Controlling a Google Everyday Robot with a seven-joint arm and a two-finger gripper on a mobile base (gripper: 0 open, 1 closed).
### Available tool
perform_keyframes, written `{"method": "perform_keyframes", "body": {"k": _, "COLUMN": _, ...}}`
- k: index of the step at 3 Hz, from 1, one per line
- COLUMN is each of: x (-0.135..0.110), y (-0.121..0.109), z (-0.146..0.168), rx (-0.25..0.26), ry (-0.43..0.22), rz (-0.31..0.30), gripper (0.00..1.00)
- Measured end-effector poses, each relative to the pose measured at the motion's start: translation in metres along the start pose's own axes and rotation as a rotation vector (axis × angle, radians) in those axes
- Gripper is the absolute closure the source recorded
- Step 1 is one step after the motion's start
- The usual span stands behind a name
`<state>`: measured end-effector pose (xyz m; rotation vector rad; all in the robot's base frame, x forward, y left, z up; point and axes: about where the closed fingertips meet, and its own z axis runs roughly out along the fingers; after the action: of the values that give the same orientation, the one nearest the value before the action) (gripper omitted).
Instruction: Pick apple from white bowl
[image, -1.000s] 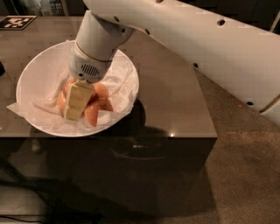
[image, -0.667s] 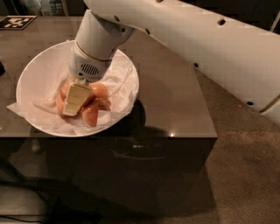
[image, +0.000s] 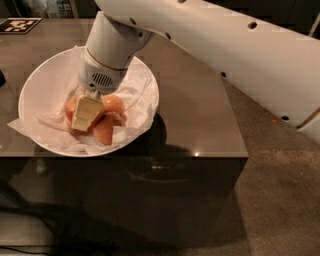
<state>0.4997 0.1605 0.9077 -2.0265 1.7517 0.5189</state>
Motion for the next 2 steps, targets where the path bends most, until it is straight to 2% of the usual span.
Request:
{"method": "perform_keyframes", "body": {"k": 1, "x": -0.002, "y": 0.000, "z": -0.007, "rx": 0.021, "ry": 0.016, "rz": 0.003, "gripper": 1.00}}
{"method": "perform_keyframes", "body": {"k": 2, "x": -0.011, "y": -0.007, "z": -0.036, "rx": 0.079, "ry": 0.062, "rz": 0.029, "gripper": 1.00}}
